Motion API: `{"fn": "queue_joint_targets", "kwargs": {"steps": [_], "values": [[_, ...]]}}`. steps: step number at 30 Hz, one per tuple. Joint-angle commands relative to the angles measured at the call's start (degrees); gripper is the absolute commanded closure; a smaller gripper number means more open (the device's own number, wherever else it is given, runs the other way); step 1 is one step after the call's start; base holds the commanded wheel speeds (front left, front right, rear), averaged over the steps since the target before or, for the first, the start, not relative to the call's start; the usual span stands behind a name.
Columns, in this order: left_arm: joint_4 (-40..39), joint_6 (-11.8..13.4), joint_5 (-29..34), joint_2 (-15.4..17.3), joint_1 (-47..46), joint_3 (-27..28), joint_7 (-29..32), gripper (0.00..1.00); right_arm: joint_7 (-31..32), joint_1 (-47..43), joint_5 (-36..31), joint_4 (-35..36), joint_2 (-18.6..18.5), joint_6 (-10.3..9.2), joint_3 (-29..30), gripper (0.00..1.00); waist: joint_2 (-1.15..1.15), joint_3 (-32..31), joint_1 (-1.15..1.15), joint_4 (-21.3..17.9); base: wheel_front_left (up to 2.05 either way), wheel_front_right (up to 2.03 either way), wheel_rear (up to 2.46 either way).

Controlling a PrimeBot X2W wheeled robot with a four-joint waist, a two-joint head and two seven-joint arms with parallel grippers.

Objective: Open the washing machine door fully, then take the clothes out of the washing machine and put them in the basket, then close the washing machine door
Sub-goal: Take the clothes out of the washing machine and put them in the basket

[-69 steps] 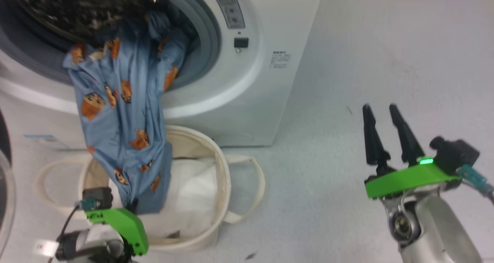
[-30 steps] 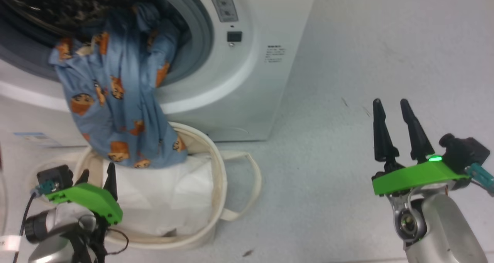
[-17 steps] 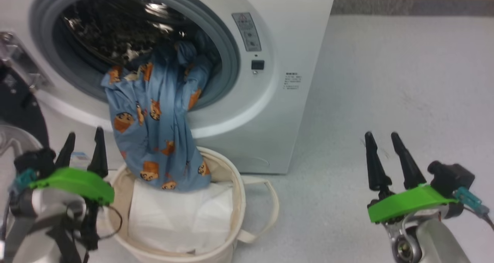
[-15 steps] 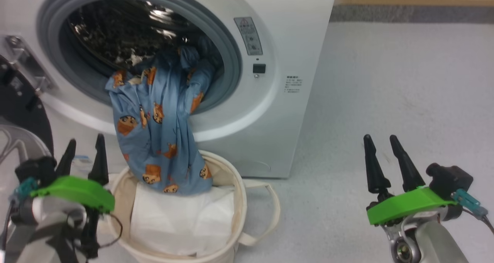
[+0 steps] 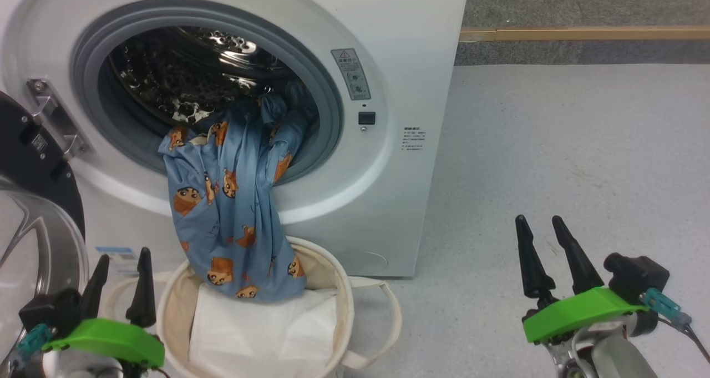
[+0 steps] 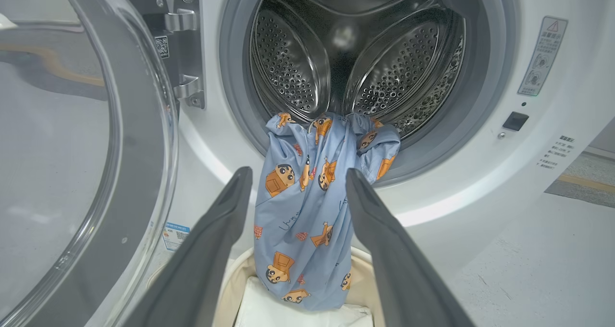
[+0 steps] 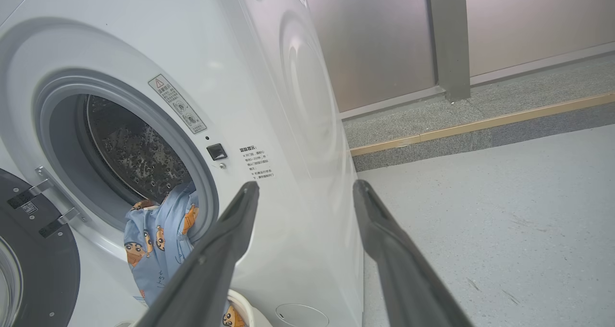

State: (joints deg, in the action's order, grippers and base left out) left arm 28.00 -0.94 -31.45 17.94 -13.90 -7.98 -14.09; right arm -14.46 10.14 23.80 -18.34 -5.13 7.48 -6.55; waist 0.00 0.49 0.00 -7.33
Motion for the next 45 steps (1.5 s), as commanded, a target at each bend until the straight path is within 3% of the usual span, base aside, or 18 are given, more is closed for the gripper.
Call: {"fn": "queue_joint_targets", "kwargs": {"steps": [1, 17, 38, 45], "values": [[-2.78, 0.70, -0.29, 2.43, -1.31, 2.76, 0.28, 0.00, -0.54, 1.28, 0.17, 1.69, 0.09, 0.01, -1.32, 0.00, 0.00, -0.05, 0.00, -0.07, 0.00, 0.00, 0.00], [-9.11, 3.31, -1.17, 3.21, 2.25, 3.00, 3.07, 0.00, -0.54, 1.68, -0.03, 1.39, 0.36, 0.01, -1.98, 0.00, 0.00, -0.19, 0.00, -0.57, 0.00, 0.00, 0.00], [-10.47, 4.26, -1.56, 3.22, 2.61, 1.92, 3.91, 0.00, -0.54, 2.19, -0.36, 1.45, 0.58, 0.01, -2.08, 0.00, 0.00, 0.42, 0.00, -0.86, 0.00, 0.00, 0.00], [-7.29, 3.36, -0.78, 3.27, -2.08, -0.32, 6.00, 0.00, -0.54, 3.01, -0.38, 1.83, 0.68, 0.01, -2.48, 0.00, 0.00, 2.61, 0.00, -1.63, 0.00, 0.00, 0.00]]}}
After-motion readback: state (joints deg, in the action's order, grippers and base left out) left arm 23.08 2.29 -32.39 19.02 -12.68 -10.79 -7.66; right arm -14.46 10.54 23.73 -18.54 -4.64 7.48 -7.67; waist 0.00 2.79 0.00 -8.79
